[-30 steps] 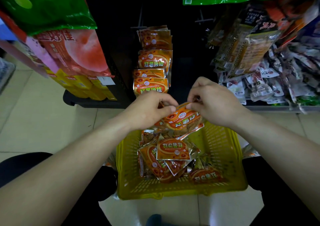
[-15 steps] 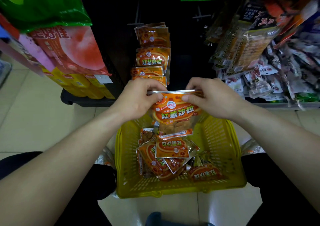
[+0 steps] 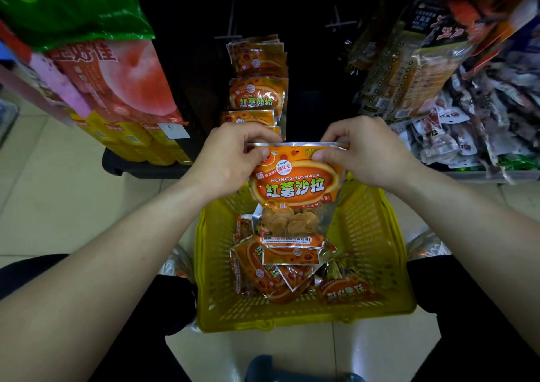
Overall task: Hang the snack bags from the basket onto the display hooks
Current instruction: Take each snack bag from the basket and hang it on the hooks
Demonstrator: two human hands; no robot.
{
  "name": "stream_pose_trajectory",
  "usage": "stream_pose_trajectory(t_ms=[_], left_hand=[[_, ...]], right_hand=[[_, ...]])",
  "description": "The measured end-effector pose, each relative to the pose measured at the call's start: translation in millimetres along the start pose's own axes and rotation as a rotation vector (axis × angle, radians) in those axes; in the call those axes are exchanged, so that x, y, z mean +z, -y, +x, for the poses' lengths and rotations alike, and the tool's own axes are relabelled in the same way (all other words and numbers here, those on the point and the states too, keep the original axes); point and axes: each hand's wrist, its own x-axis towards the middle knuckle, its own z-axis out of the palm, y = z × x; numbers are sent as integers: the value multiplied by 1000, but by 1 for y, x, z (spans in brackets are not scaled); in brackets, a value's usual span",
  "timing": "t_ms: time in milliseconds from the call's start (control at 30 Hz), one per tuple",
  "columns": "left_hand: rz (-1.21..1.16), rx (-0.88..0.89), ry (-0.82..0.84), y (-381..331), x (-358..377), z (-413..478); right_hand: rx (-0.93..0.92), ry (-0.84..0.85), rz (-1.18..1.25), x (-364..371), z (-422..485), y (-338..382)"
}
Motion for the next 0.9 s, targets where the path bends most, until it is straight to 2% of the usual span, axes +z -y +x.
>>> stream_pose_trajectory(t_ms=[200,433,800,900], left_hand=[[54,-2,-61,5,-1,2],[62,21,-65,4,-1,2],[26,4,-43,6,3,1],[9,3,-30,5,7,0]], right_hand=[[-6,135,80,-4,2,-4],[-1,106,67,-2,4,-9],[-2,173,29,-3,4,-7],[-31,205,-80,-5,2,1]])
